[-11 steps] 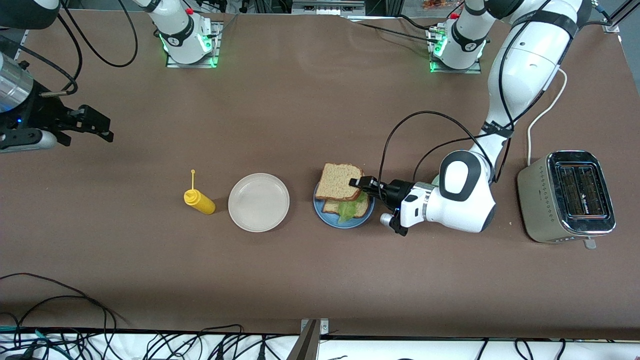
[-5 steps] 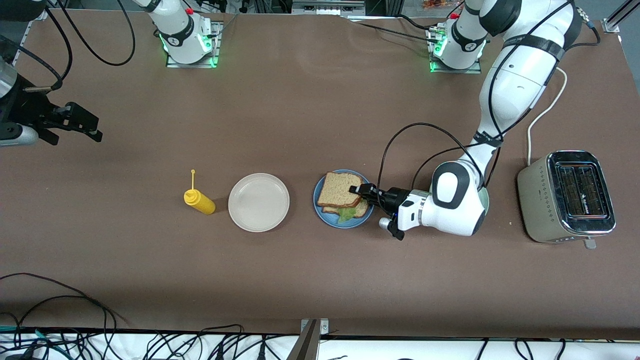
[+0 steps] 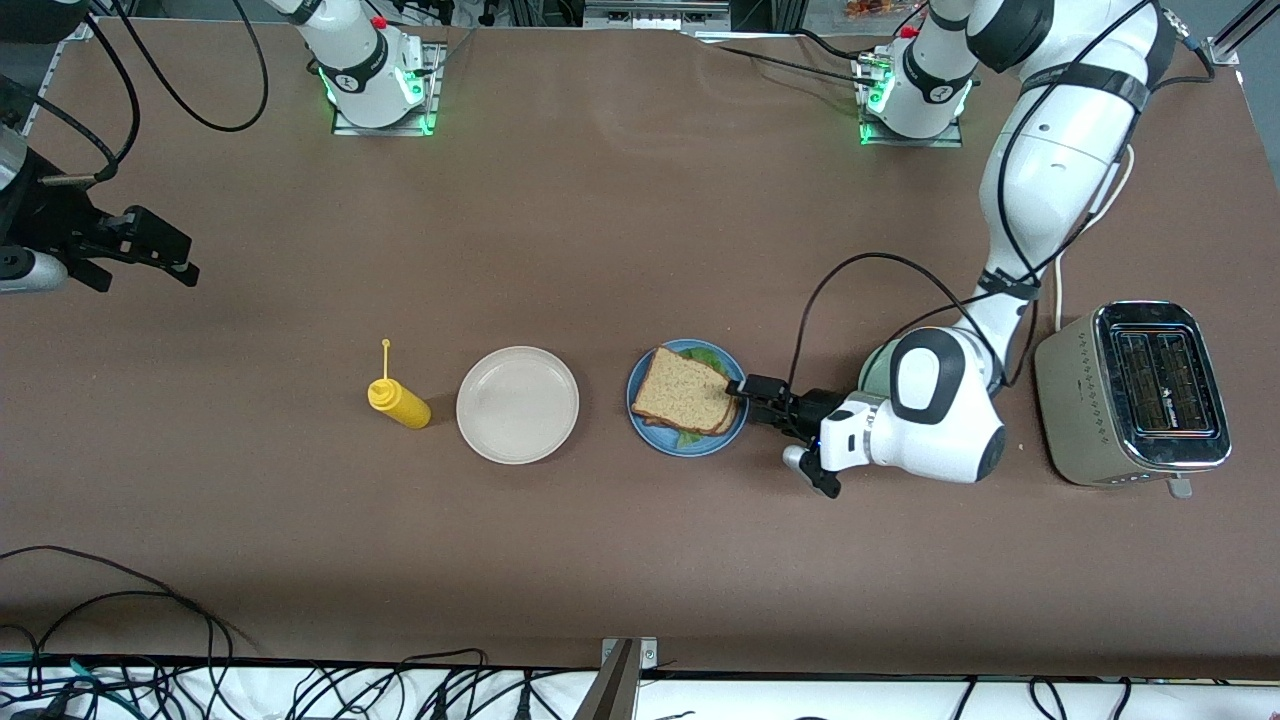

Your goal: Make sandwich in blue plate with both arms

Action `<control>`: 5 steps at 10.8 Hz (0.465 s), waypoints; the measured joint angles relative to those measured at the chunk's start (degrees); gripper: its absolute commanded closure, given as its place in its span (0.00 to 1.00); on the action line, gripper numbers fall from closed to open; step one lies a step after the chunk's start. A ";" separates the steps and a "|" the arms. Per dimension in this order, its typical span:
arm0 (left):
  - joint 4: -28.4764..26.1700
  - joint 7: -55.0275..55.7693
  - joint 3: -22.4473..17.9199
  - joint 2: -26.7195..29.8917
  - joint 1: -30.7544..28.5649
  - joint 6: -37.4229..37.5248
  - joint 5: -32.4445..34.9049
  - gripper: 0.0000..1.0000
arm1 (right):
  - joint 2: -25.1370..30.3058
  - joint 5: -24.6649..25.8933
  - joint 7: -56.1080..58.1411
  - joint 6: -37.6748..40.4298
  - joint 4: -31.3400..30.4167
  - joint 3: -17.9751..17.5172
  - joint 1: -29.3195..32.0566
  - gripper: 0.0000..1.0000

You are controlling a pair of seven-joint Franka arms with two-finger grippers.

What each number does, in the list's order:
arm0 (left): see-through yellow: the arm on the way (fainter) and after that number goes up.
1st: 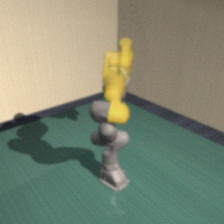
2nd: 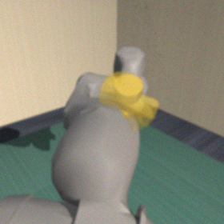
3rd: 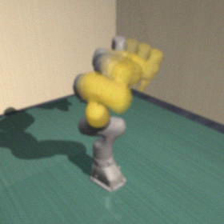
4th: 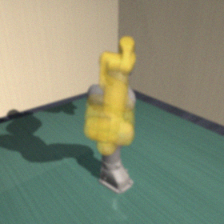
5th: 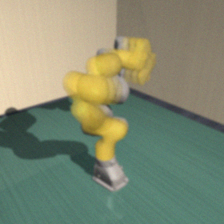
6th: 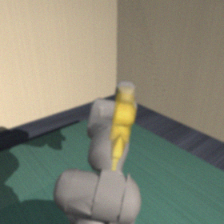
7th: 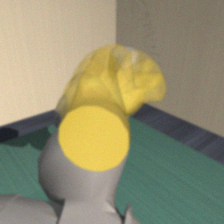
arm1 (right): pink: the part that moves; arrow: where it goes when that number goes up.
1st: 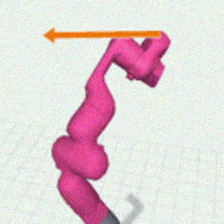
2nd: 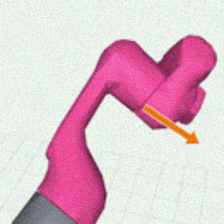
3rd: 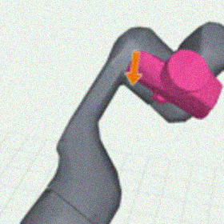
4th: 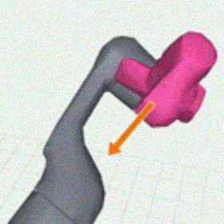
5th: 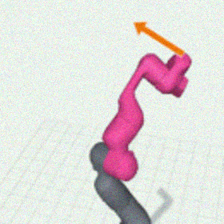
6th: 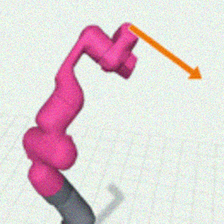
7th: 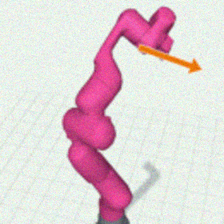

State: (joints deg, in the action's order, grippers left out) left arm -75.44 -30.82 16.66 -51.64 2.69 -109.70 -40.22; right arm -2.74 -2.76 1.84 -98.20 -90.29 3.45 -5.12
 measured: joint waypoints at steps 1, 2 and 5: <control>0.56 0.00 -0.01 1.14 -0.49 0.05 3.75 0.00 | 0.00 0.00 -0.03 -0.09 0.00 0.69 -0.01 0.00; 0.91 0.00 0.00 2.88 -0.99 0.07 7.62 0.00 | 0.00 -0.01 -0.03 -0.12 0.02 1.93 0.02 0.00; 1.13 0.14 -0.01 10.10 -2.29 1.56 19.84 0.00 | 0.07 -0.02 -0.02 -0.14 0.10 3.11 0.00 0.00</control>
State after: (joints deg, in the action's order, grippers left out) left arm -74.30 -30.68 16.65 -41.55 0.40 -108.14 -20.38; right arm -2.67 -2.78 1.81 -98.34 -90.19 6.56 -5.13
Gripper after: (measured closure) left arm 0.000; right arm 0.000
